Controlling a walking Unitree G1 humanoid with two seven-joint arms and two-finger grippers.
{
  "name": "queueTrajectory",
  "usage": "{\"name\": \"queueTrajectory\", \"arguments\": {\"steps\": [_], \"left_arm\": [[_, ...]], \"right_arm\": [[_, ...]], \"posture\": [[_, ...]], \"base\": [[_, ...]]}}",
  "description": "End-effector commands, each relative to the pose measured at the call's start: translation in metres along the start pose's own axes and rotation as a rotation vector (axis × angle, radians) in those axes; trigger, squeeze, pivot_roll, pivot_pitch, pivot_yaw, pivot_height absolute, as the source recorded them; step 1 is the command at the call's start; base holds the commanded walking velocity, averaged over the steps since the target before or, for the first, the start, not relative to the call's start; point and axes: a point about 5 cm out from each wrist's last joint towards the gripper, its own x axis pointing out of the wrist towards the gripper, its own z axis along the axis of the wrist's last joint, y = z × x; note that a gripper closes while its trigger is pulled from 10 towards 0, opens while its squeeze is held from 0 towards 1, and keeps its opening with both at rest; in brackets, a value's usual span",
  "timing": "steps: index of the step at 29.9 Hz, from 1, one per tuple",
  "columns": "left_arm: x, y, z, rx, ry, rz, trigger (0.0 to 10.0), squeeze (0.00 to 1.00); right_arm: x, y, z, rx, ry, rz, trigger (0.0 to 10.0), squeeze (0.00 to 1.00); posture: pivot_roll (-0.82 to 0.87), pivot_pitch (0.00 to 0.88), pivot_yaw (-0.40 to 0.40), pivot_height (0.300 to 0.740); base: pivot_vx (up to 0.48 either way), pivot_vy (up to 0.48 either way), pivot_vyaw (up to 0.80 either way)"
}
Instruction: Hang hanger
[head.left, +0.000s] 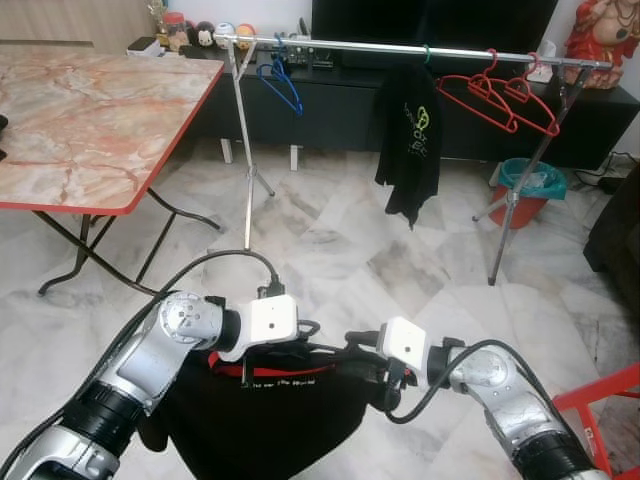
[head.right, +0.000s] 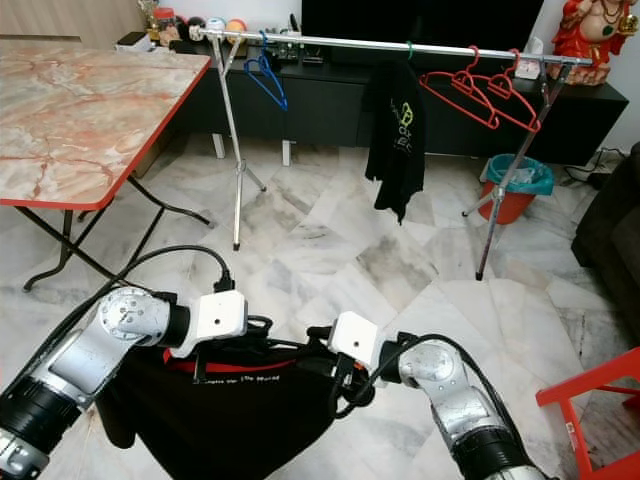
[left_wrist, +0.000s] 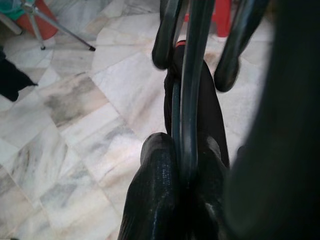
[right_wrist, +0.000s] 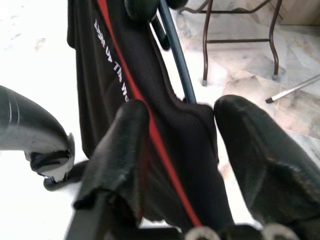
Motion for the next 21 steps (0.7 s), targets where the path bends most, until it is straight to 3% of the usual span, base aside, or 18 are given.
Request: {"name": "queueTrajectory", "arguments": {"steps": [1, 2, 3, 8, 20, 21], "left_arm": [[-0.003, 0.003, 0.001, 0.033, 0.016, 0.008, 0.0, 0.00], [-0.004, 0.003, 0.000, 0.034, 0.019, 0.009, 0.0, 0.00], [-0.005, 0.003, -0.001, 0.035, 0.022, 0.009, 0.0, 0.00], [-0.009, 0.000, -0.002, 0.041, 0.027, -0.028, 0.0, 0.00], [-0.015, -0.008, 0.005, 0.069, 0.005, -0.096, 0.0, 0.00], [-0.015, -0.009, 0.007, 0.072, -0.005, -0.100, 0.8, 0.00]], "right_arm": [[-0.004, 0.001, 0.000, -0.021, 0.016, 0.018, 10.0, 0.84], [-0.006, 0.003, -0.003, -0.030, 0.035, 0.033, 10.0, 0.60], [-0.007, 0.002, -0.004, -0.039, 0.047, 0.021, 10.0, 0.00], [-0.015, 0.000, -0.018, -0.148, 0.188, 0.025, 10.0, 0.00], [-0.015, -0.011, -0.018, -0.164, 0.183, -0.079, 10.0, 0.00], [-0.014, -0.010, -0.019, -0.154, 0.179, -0.078, 10.0, 0.00]], "posture": [[0.03, 0.023, -0.033, 0.740], [0.03, 0.024, -0.033, 0.740], [0.03, 0.025, -0.033, 0.740], [0.02, 0.026, -0.032, 0.740], [0.03, 0.019, -0.034, 0.740], [0.03, 0.016, -0.034, 0.740]], "base": [[0.000, 0.000, 0.00], [0.000, 0.000, 0.00], [0.000, 0.000, 0.00], [0.000, 0.000, 0.00], [0.000, 0.000, 0.00], [0.000, 0.000, 0.00]]}}
